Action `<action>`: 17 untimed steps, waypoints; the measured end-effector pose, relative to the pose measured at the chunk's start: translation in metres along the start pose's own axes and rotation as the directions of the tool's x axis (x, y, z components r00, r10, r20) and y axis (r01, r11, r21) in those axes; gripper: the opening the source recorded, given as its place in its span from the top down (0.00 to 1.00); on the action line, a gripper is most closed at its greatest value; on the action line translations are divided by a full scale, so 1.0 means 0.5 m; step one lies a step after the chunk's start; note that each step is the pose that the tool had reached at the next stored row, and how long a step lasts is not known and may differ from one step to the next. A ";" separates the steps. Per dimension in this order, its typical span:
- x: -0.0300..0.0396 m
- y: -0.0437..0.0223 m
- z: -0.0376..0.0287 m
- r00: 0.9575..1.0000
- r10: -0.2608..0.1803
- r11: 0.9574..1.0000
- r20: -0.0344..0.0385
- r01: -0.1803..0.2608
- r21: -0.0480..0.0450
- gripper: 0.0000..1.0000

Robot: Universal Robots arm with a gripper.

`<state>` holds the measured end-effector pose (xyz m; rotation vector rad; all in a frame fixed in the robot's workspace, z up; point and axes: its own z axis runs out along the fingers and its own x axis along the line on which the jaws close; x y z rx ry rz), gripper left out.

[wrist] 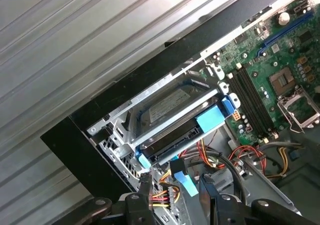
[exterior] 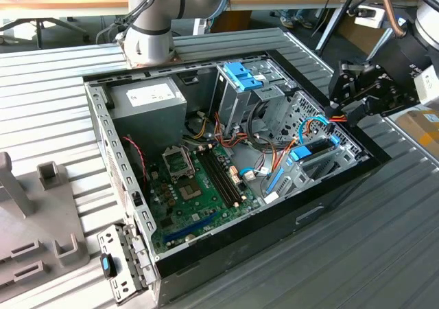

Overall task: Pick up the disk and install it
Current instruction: 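Insert the disk into the insertion slot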

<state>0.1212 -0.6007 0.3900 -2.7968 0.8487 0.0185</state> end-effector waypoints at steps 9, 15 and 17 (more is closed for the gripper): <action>0.042 -0.024 0.002 1.000 -0.012 1.000 0.002 0.012 0.014 0.50; 0.047 -0.012 0.000 0.997 -0.034 0.997 -0.071 0.039 0.070 0.50; 0.051 -0.005 -0.002 0.997 -0.033 0.997 -0.072 0.039 0.070 0.50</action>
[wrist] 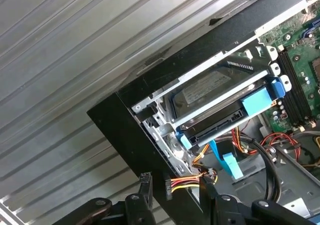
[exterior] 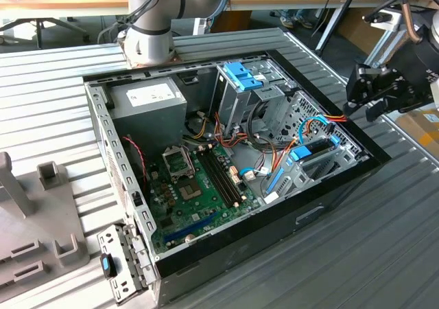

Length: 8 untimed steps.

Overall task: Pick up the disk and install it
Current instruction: 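Insert the disk into the insertion slot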

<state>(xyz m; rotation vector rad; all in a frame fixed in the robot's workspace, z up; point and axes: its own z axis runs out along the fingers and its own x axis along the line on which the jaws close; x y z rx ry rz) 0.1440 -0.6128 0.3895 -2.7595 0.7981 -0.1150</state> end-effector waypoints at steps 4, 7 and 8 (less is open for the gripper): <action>0.004 0.008 0.000 1.000 0.002 1.000 0.000 -0.002 0.000 0.50; 0.004 0.009 0.001 1.000 0.002 1.000 0.000 -0.002 0.000 0.50; 0.004 0.011 0.007 1.000 0.002 1.000 0.000 -0.002 0.000 0.50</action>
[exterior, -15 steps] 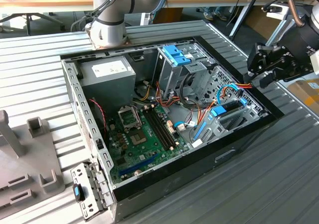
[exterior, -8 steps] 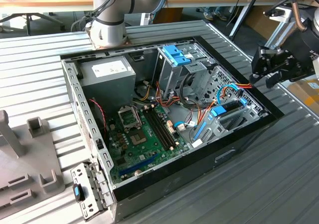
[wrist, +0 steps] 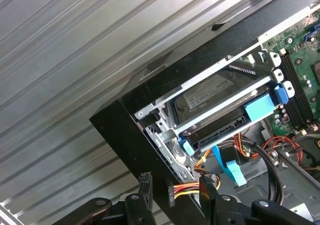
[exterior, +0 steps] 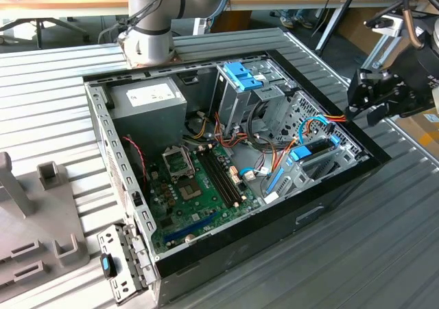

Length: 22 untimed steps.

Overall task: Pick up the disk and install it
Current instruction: 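Insert the disk into the insertion slot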

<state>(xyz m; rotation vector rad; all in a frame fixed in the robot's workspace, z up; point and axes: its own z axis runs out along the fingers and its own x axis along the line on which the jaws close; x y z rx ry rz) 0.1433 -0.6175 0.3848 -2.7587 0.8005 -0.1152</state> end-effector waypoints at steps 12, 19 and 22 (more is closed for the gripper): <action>0.007 0.002 0.030 1.000 0.004 1.000 0.001 -0.004 -0.001 0.50; 0.013 -0.003 0.044 0.992 0.120 0.993 -0.032 -0.120 -0.004 0.50; 0.013 -0.004 0.045 0.991 0.127 0.991 -0.052 -0.128 -0.026 0.50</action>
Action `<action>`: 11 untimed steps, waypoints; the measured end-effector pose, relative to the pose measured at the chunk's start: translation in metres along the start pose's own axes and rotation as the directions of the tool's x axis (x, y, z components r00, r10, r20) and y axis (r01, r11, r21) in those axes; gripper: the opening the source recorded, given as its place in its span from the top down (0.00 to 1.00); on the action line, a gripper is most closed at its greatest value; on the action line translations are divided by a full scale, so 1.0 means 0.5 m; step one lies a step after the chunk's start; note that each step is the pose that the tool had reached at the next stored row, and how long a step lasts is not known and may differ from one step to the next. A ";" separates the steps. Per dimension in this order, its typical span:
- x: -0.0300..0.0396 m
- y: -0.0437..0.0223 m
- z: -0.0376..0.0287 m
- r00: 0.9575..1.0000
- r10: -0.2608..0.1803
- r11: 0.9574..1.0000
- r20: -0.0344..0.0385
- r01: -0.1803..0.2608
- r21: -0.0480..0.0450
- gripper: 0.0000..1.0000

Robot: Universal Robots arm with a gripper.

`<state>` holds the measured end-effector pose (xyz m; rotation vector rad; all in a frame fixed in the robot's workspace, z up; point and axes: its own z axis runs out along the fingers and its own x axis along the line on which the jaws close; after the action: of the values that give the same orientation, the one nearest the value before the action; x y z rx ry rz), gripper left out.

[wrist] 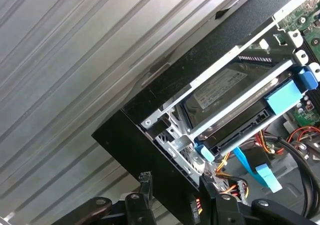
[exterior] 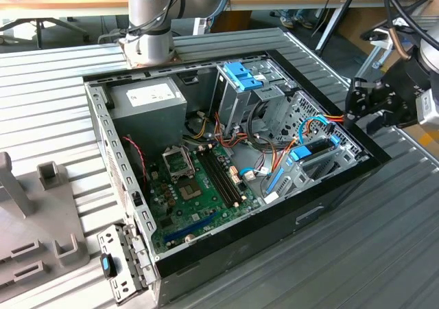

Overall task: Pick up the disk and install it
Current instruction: 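Insert the disk into the insertion slot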

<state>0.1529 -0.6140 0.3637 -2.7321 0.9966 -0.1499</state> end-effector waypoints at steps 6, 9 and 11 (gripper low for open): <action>-0.013 -0.014 0.004 1.000 0.000 1.000 -0.001 0.000 -0.001 0.50; -0.019 -0.020 0.011 1.000 0.002 1.000 -0.002 -0.002 -0.002 0.50; -0.021 -0.021 0.016 1.000 0.002 1.000 -0.002 -0.002 -0.002 0.50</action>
<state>0.1527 -0.5982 0.3584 -2.7335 1.0007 -0.1519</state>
